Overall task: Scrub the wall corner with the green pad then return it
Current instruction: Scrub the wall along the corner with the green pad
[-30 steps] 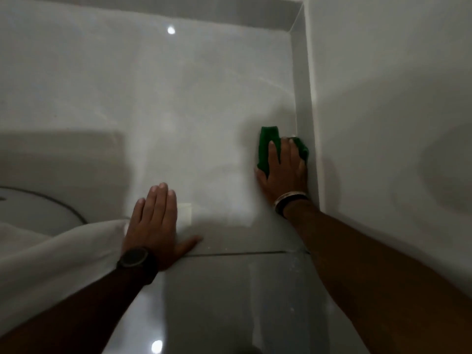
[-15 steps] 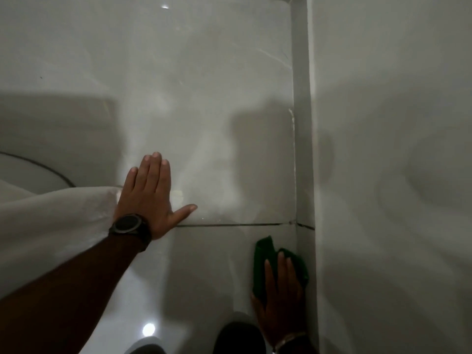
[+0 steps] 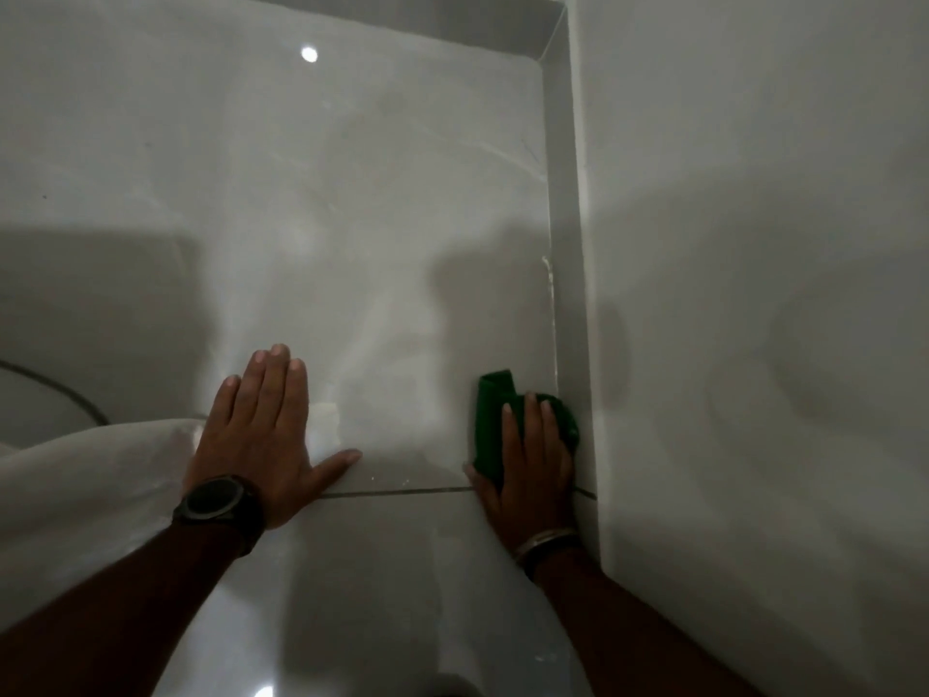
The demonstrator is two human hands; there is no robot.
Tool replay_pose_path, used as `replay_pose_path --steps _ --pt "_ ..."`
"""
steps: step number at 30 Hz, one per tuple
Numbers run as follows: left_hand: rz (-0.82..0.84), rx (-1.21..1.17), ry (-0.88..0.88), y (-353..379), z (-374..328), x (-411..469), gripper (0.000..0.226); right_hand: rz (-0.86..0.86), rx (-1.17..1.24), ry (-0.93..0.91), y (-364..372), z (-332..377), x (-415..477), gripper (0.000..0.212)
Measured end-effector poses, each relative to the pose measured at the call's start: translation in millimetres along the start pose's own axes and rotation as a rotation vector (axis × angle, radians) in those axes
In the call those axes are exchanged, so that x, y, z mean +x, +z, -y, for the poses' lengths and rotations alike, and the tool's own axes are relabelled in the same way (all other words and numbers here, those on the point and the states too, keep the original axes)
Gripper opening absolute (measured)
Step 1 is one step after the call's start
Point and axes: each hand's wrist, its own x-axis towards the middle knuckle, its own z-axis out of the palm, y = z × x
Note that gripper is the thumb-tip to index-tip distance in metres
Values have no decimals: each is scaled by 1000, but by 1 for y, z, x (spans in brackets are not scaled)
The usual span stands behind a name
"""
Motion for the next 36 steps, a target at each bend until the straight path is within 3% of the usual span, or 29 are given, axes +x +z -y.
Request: replay_pose_path --steps 9,14,16,23,26,30,36 --pt "-21 -12 13 0 -2 1 114 -14 -31 -25 -26 5 119 82" --pt "-17 -14 26 -1 -1 1 115 -176 -36 -59 -32 5 152 42" --pt "-32 -14 32 -1 0 1 114 -226 -21 -104 -33 2 166 35" --pt "-37 -13 28 0 0 1 115 -189 6 -243 -51 0 243 45" --pt "-39 -12 28 1 0 2 115 -114 15 -181 -54 2 264 53" --pt "-38 -23 28 1 1 1 114 -145 149 -60 -50 9 264 46" --pt "-32 -33 34 0 2 1 114 -129 281 47 -52 9 246 66"
